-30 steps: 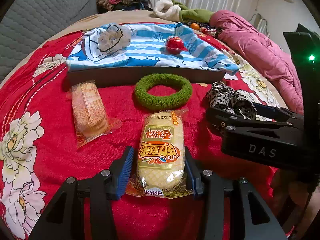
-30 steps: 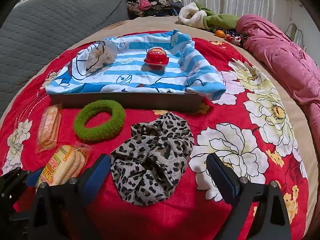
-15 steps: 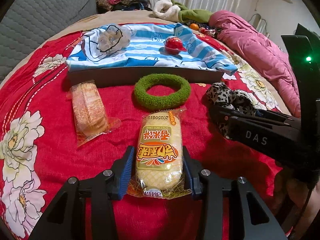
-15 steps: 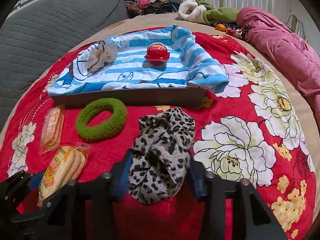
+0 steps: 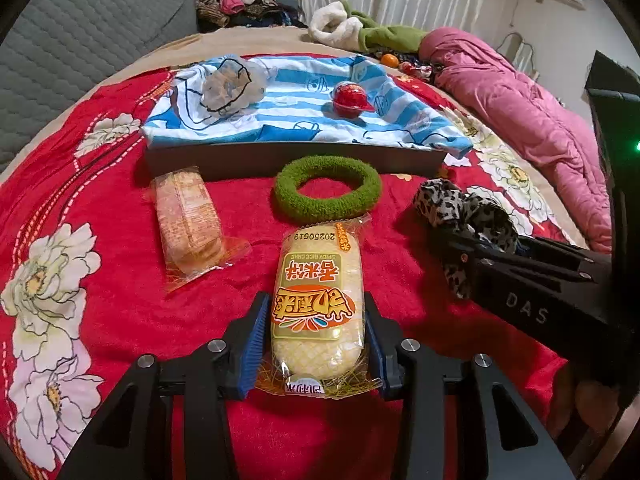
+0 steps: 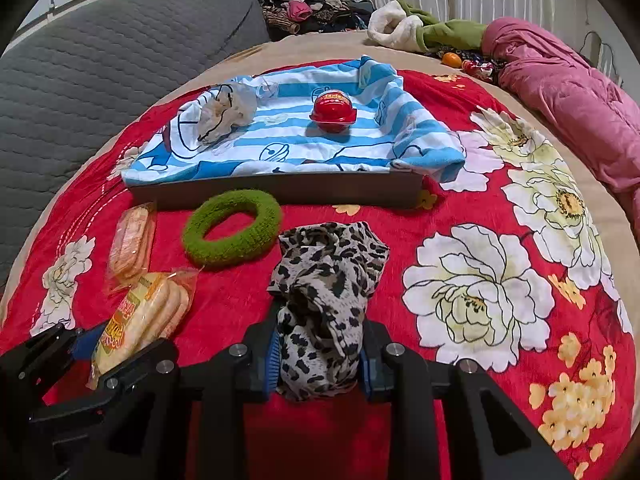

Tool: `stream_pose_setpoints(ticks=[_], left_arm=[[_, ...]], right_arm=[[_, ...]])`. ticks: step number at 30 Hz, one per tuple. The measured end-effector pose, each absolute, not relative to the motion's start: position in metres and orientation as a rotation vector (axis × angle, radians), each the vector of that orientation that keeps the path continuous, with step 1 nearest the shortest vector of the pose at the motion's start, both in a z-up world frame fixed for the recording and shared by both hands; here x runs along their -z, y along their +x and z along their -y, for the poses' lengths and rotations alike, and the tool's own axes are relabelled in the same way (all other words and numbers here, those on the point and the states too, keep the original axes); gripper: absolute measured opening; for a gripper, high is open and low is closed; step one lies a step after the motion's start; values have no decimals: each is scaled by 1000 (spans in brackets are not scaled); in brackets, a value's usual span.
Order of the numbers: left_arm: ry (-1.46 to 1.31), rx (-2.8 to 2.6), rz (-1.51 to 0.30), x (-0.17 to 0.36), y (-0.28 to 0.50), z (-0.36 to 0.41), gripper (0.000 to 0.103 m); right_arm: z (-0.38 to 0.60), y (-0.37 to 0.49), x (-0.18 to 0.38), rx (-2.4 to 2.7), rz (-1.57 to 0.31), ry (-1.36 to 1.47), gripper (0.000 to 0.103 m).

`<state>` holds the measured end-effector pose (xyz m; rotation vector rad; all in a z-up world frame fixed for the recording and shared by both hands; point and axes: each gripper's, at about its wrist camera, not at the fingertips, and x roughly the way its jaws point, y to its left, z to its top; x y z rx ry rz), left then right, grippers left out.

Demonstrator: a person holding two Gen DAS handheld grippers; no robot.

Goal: Organize objects
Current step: 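Lift the bun and leopard scrunchie and carry both over the striped shirt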

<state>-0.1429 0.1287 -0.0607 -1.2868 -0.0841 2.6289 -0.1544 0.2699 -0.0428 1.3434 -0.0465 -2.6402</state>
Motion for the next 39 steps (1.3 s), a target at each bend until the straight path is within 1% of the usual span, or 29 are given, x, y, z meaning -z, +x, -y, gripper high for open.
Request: stream_pose_setpoints(ticks=[9,19,39], left_arm=[[-1268,-2651,74,53,-133,-123,44],[-1186,-2717,36,29,-112,-113,44],[-1105,-2778,58,0,-82,-97,45]], right_arm=[[-267,-141,40,2638,54,1345,30],[-268,-111,23,2655,100,1296,29],[-251,-73,-9,2675,42,1225,29]])
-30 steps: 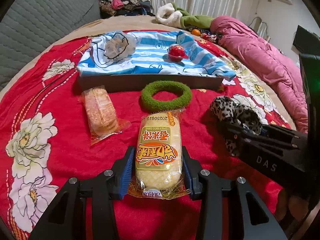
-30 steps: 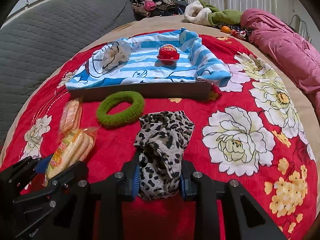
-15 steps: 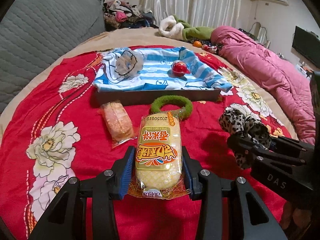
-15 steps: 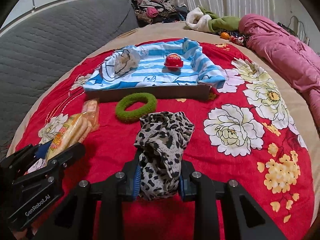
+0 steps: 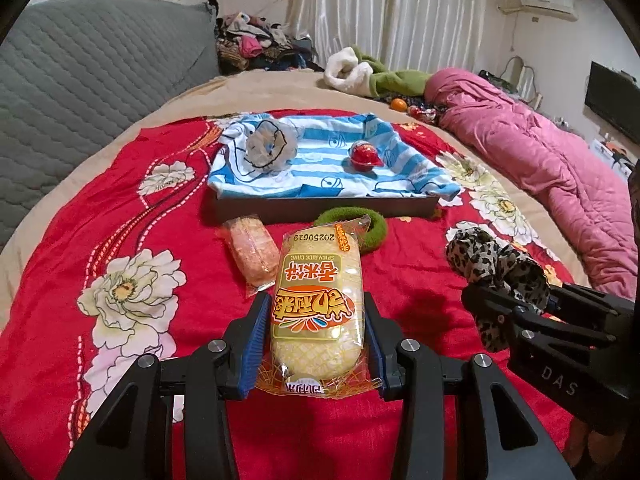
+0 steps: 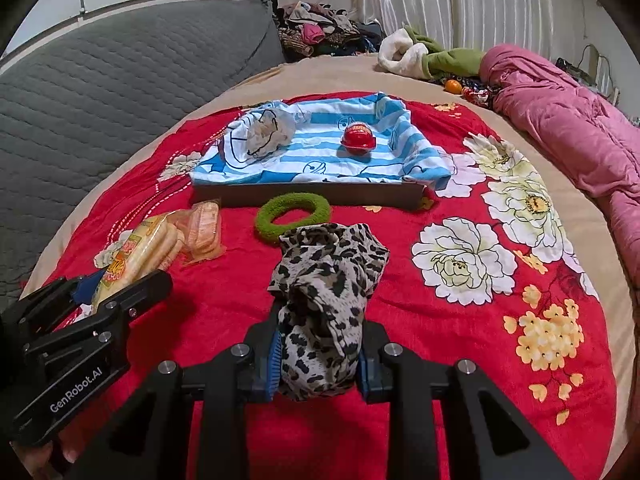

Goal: Organize objects
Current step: 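Lift the bun and leopard scrunchie and carry both over the striped shirt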

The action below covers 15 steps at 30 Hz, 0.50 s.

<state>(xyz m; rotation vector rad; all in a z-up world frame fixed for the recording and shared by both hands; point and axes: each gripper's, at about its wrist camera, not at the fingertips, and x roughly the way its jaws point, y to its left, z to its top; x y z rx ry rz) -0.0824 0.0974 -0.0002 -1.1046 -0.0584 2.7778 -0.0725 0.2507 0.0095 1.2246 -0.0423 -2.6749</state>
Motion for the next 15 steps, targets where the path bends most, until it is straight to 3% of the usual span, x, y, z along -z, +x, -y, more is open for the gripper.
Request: stream_pose_setpoints(ticks=[15], left_arm=[[-1020,-2835,85,-27,-56,-82,45]], right_arm=[[-238,-38,-29,2703,26,1148,29]])
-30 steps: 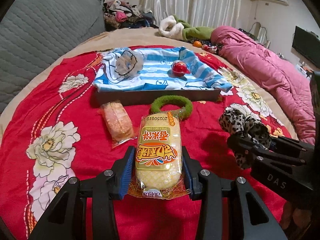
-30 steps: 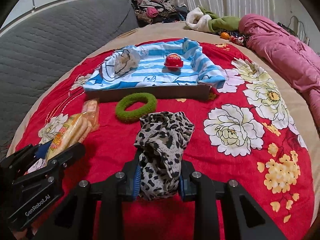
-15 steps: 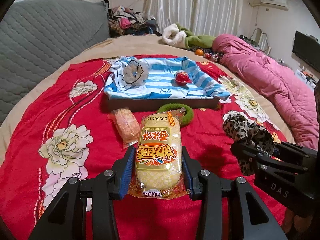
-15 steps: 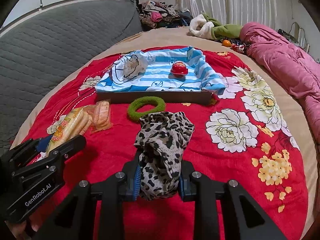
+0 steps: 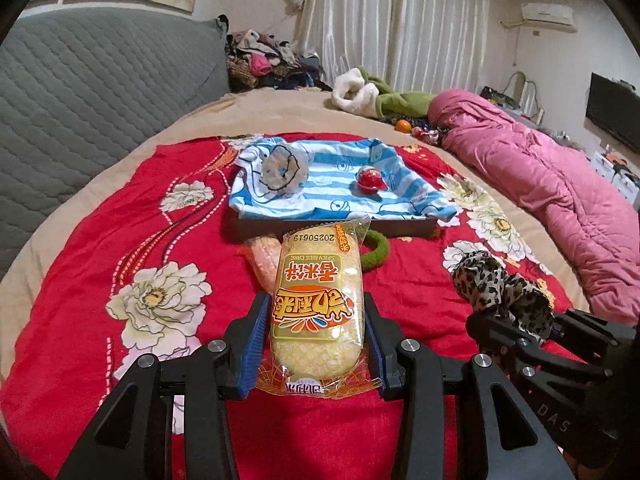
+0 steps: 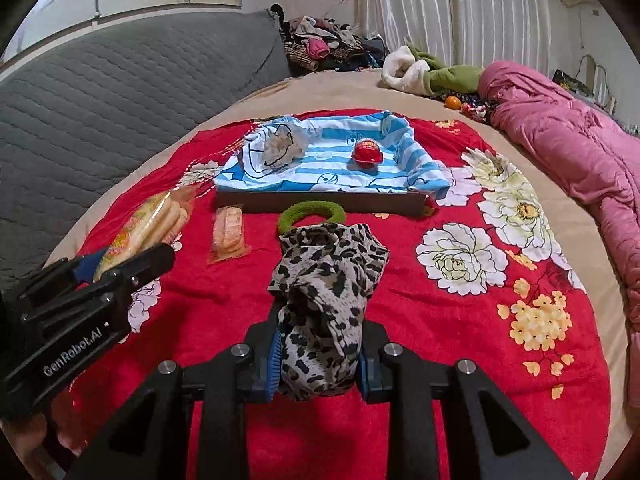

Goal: Organize objects
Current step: 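Lift the bun and leopard scrunchie and carry both over the striped shirt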

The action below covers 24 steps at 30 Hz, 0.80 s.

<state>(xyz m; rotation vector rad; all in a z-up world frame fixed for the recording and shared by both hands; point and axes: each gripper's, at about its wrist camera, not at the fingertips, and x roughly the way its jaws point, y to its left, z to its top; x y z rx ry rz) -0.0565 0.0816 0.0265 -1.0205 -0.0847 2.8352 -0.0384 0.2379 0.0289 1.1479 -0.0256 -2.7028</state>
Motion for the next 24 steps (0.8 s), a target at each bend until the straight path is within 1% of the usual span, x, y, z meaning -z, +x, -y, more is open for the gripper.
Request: stream_pose_setpoints(ticks=[11,24], left_arm=[[-999,-2839,84,-36,-38,-78,45],[-915,-2861,71,-60,-18,-81,45]], right_arm=[[-234,-19,-50,2723,36,1079,29],[-236,2,-78,2763,31,988,29]])
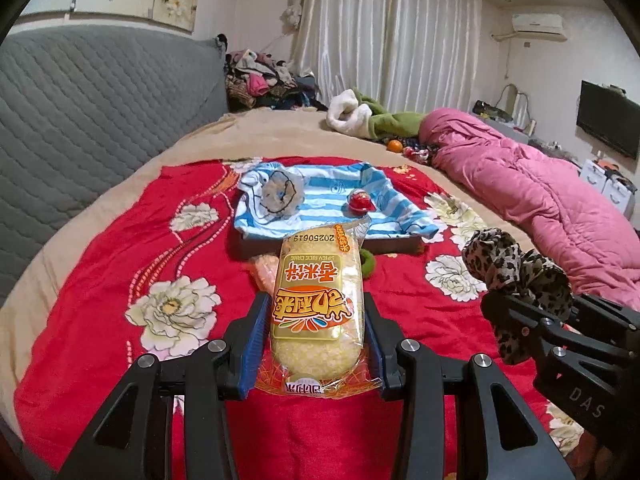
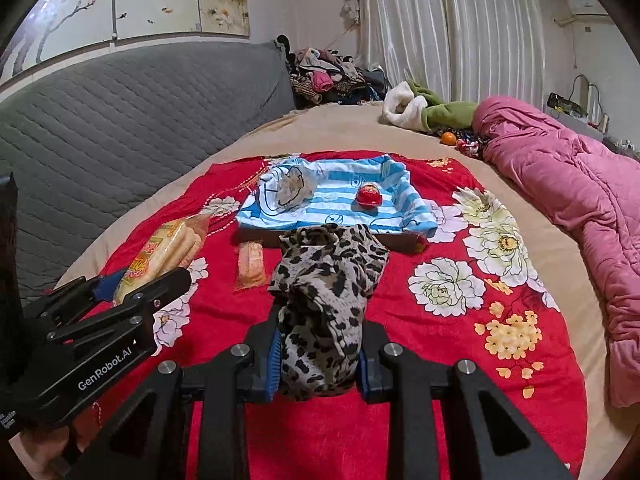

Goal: Organize objects
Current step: 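Lift the bun and leopard scrunchie and carry both over the striped shirt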

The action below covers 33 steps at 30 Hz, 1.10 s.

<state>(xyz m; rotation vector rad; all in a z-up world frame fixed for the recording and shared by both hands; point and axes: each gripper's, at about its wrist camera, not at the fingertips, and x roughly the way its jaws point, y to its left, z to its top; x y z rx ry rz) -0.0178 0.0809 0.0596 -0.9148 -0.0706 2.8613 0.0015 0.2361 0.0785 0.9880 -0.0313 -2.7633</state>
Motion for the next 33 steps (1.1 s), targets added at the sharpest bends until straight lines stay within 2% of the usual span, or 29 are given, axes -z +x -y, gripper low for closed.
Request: stream_pose_setpoints(ticks=[13,33], left_arm=[[-853,-2893,79,-76,-2,-73,45],[-838,-2927,81,-94,-18,-59,45]], right_arm=[[-228,15,-97,2767,12,915,29],[-210,2,-118,2773,-53,869,29]])
